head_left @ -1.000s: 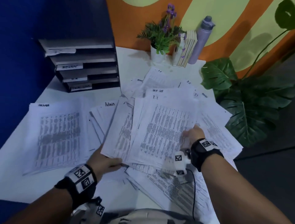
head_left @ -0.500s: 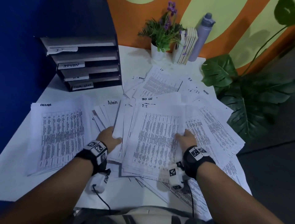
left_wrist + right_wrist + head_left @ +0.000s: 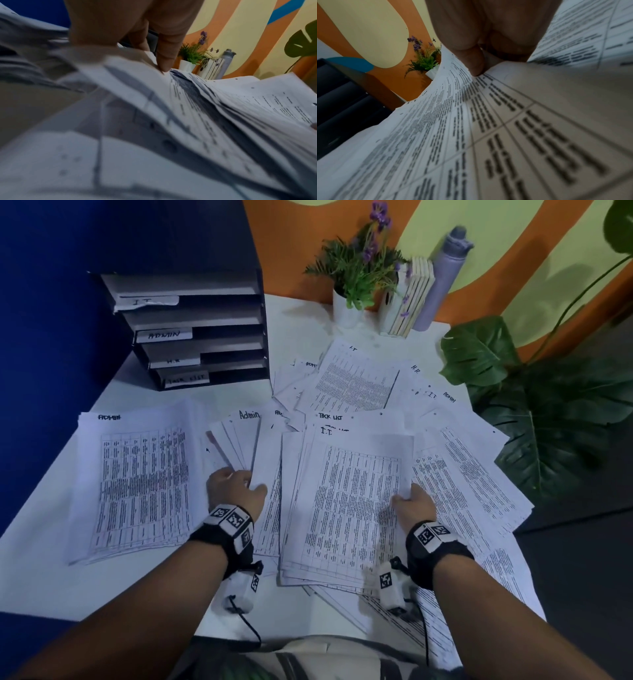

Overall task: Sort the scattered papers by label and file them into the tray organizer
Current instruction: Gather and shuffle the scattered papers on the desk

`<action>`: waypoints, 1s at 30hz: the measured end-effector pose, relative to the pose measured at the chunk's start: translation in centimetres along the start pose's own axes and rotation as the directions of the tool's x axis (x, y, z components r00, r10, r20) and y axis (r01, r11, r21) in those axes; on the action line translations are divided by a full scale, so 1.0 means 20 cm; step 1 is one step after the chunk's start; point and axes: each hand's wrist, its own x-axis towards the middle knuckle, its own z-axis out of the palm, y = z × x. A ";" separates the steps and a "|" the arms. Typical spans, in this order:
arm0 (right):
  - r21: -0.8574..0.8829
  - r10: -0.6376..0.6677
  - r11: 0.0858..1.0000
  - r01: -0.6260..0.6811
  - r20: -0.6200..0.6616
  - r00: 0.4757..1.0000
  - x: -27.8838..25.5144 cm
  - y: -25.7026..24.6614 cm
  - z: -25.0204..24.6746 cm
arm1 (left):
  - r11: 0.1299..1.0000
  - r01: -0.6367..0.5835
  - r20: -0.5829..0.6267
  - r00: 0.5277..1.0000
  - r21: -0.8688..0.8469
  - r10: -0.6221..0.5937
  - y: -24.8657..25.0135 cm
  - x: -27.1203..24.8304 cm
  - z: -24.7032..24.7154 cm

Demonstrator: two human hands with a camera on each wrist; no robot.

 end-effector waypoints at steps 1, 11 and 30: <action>-0.007 -0.006 1.000 0.006 0.003 1.000 0.00 0.00 0.00 | 1.000 -0.022 0.009 1.000 -0.009 0.022 0.01 0.00 0.00; 0.163 0.027 0.986 -0.023 -0.023 0.999 0.02 0.05 -0.06 | 0.985 -0.172 -0.079 0.982 -0.031 0.169 0.19 -0.12 -0.09; 0.422 0.068 0.904 -0.062 0.000 0.998 0.01 -0.04 -0.23 | 0.713 -0.494 -0.431 0.854 -0.497 0.292 0.43 -0.28 -0.84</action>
